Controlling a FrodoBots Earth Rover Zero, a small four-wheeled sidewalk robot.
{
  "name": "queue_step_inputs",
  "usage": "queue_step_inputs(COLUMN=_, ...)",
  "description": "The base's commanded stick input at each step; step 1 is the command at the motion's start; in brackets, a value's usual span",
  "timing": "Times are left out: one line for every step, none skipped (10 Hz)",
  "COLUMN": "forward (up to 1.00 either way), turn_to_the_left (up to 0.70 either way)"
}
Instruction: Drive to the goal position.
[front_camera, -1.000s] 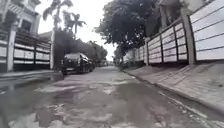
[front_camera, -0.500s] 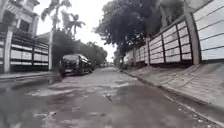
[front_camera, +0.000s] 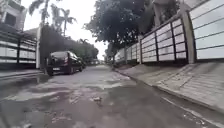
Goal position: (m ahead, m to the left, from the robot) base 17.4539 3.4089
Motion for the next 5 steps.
queue_step_inputs(forward=0.7, turn_to_the_left=0.0)
queue_step_inputs(forward=0.7, turn_to_the_left=0.0)
queue_step_inputs(forward=0.7, turn_to_the_left=0.0)
queue_step_inputs(forward=0.7, turn_to_the_left=0.0)
queue_step_inputs(forward=0.7, turn_to_the_left=0.0)
